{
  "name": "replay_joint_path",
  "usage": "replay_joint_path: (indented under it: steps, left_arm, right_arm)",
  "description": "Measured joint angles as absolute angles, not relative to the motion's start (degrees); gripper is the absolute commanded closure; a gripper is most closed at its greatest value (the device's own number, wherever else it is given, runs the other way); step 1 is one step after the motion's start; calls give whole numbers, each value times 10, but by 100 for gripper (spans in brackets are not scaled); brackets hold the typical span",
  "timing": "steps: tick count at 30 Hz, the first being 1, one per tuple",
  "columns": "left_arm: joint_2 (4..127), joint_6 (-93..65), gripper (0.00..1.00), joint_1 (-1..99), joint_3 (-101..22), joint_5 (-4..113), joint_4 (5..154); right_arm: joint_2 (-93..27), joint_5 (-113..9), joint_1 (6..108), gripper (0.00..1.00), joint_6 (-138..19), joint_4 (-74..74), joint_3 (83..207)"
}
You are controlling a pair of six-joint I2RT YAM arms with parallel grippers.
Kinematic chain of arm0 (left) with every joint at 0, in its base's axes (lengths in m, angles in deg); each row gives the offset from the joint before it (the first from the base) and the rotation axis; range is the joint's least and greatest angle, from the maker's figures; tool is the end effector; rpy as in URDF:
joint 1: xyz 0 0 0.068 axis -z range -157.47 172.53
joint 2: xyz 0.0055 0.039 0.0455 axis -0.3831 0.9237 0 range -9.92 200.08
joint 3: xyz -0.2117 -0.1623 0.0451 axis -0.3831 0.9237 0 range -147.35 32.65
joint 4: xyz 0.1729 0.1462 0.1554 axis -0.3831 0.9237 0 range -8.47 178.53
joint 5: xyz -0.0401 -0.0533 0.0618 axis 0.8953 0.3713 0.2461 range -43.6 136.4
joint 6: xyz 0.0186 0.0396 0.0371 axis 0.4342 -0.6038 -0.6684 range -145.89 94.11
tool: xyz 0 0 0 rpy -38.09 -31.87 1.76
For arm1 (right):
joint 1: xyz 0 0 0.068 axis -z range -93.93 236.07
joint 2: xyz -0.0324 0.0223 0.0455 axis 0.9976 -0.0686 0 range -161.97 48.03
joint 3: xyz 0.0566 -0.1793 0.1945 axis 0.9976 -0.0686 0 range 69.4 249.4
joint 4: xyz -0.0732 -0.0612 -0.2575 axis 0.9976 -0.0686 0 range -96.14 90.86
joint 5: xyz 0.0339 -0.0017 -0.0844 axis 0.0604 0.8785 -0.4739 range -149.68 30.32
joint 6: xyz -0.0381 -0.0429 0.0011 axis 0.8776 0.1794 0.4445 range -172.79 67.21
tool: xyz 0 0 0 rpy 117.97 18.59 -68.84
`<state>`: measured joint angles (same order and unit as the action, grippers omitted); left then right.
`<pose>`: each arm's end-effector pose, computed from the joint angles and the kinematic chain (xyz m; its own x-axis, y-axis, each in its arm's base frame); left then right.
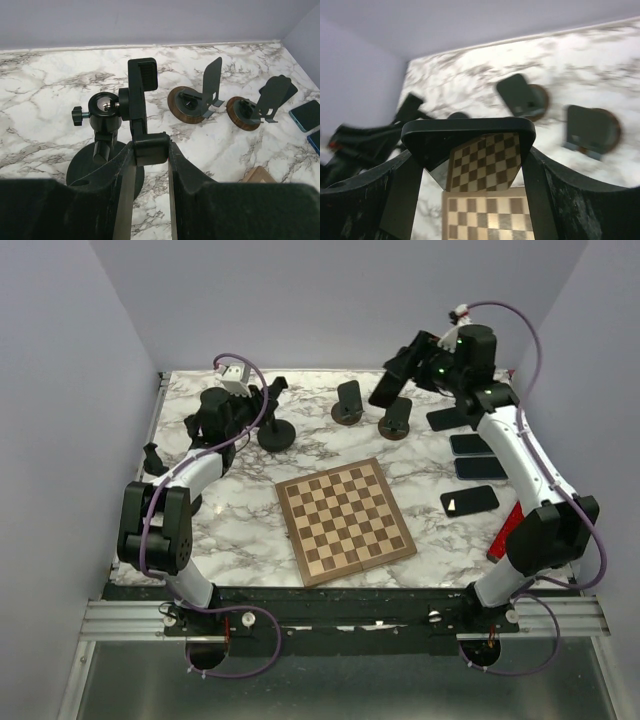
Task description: Remove the phone from the phone stand
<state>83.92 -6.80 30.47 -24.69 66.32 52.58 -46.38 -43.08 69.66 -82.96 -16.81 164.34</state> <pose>0.3871 -0.0679 0.2539 -0.2750 -0.2722 -0.9221 0.3963 0.8417 -0.3667 0.3867 0.1259 0.4035 -0.5120 0.3514 -0.7838 -0.3184 0.7699 0.5531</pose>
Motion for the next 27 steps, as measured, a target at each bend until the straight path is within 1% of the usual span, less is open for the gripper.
replay_joint_path:
  steps: [1,3,5,8,10,13,18,22,27]
  left_arm:
    - [840,-68,71,302,-252,663,533]
    - [840,-65,54,299,-260,660,545]
    - [840,-62,43,298,-261,657,549]
    - [839,-58,32,294,-261,643,562]
    - [834,-54,18,292,-260,634,579]
    - [818,-46,14,289,-260,629,597]
    - [761,-31,6,289,-261,628,626]
    - [721,-21,5,289,-281,629,671]
    - [697,-4,5,289,-353,634,757]
  right_arm:
    - [-454,-444,701,100,-834,-172,1631]
    - [-436,-473,756,99,-840,-182,1603]
    - [-423,-498,785,99,-846,-193,1576]
    - [-417,-531,819,100,-858,-207,1548]
    - [-417,-549,839,99,-867,-221,1537]
    - [-417,-565,864,99,-881,-236,1524]
    - [-417,-584,879,99,-888,-258,1513]
    - [-423,-598,878,99,-877,-276,1509]
    - [-473,-601,876,99,-838,-310,1529]
